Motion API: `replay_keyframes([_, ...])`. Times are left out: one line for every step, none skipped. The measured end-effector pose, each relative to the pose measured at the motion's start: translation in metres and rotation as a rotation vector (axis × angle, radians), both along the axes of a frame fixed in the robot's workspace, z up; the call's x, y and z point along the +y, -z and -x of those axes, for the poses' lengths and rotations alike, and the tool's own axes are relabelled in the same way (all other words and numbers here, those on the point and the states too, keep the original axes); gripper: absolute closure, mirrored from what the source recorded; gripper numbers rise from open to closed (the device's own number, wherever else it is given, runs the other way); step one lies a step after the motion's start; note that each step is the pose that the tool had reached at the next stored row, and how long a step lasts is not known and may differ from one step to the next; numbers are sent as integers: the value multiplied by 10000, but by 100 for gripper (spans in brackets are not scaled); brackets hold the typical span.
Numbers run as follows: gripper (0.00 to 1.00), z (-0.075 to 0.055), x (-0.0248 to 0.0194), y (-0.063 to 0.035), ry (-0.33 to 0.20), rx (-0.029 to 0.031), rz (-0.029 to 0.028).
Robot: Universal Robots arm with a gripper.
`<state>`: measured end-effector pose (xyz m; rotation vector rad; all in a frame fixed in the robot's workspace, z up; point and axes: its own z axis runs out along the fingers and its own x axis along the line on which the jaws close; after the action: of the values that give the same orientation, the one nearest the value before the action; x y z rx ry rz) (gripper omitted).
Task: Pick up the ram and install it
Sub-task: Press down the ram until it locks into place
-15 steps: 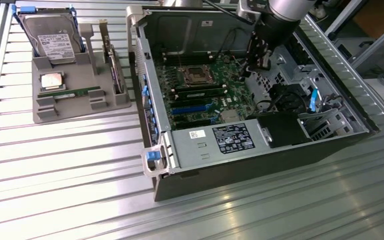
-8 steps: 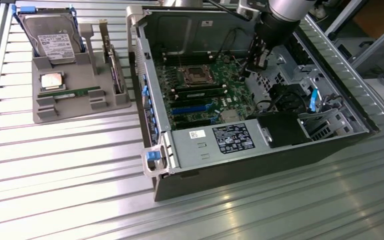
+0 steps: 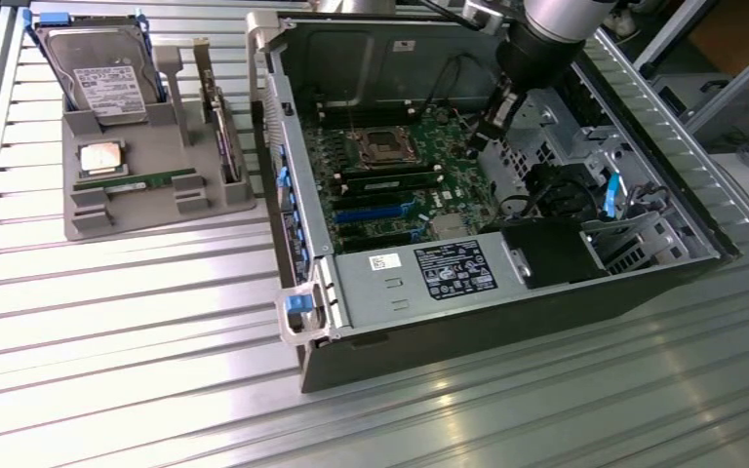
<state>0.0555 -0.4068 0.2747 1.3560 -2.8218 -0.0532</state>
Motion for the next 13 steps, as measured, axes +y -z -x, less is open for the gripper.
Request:
replay_keyframes([89, 0, 0, 0, 143, 0, 0])
replay_keyframes([89, 0, 0, 0, 302, 0, 1])
replay_keyframes([89, 0, 0, 1, 536, 0, 0])
replay_keyframes([89, 0, 0, 1, 778, 0, 1])
replay_keyframes([89, 0, 0, 1, 919, 0, 0])
replay_keyframes([89, 0, 0, 1, 1067, 0, 0])
replay_keyframes([89, 0, 0, 2, 1236, 0, 0])
replay_keyframes([89, 0, 0, 2, 1433, 0, 0])
replay_keyframes([89, 0, 0, 2, 1728, 0, 0])
replay_keyframes([89, 0, 0, 3, 2019, 0, 0])
replay_keyframes([89, 0, 0, 3, 2241, 0, 1])
replay_keyframes([89, 0, 0, 4, 2543, 0, 1])
replay_keyframes([89, 0, 0, 5, 2851, 0, 1])
